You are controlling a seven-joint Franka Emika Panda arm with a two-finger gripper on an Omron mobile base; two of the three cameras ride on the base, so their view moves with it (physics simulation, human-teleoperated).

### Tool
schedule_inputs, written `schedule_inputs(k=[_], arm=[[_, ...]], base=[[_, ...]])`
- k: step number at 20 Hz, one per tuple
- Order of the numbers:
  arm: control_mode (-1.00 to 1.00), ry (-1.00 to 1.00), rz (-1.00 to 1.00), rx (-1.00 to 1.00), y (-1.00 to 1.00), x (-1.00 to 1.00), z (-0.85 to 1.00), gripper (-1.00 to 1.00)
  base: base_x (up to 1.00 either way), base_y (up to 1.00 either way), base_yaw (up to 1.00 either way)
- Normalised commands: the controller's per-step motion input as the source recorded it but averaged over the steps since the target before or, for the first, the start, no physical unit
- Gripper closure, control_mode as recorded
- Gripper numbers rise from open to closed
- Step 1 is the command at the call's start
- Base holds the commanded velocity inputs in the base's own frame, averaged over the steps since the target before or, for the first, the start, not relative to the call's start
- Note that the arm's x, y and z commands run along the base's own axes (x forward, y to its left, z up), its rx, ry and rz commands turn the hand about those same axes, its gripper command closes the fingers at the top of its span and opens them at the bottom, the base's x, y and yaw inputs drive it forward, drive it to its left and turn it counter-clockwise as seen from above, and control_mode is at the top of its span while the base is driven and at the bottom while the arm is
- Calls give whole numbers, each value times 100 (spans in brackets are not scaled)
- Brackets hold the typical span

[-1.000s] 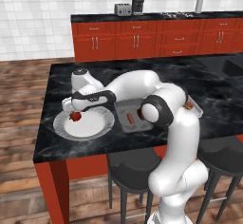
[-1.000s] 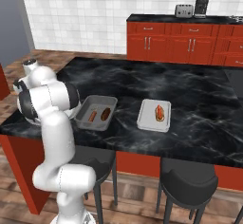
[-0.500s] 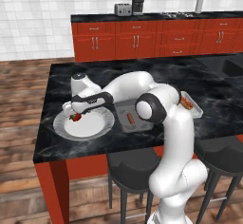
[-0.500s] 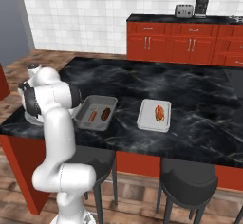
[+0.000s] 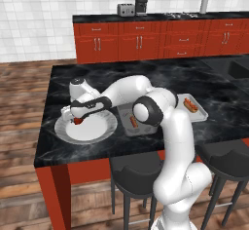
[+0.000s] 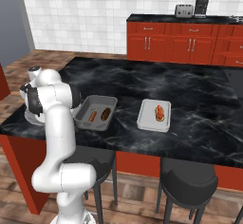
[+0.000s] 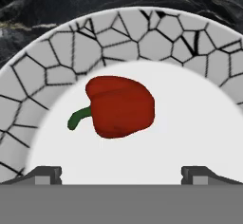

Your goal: Place one cooked food and one vegetable from the large plate to each tupperware container.

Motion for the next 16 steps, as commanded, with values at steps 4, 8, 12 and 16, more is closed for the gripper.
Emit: schedule_inputs(k=[4, 8, 12, 16], arm=[[-100, 0, 3, 0, 1, 31, -14, -100], [-100, 0, 1, 0, 1, 24, -11, -100], [-100, 0, 0, 0, 19, 6, -6, -100], [-100, 0, 0, 0, 9, 1, -5, -100]], base=[[0, 0, 0], [0, 0, 0], [0, 0, 0], [0, 0, 0]])
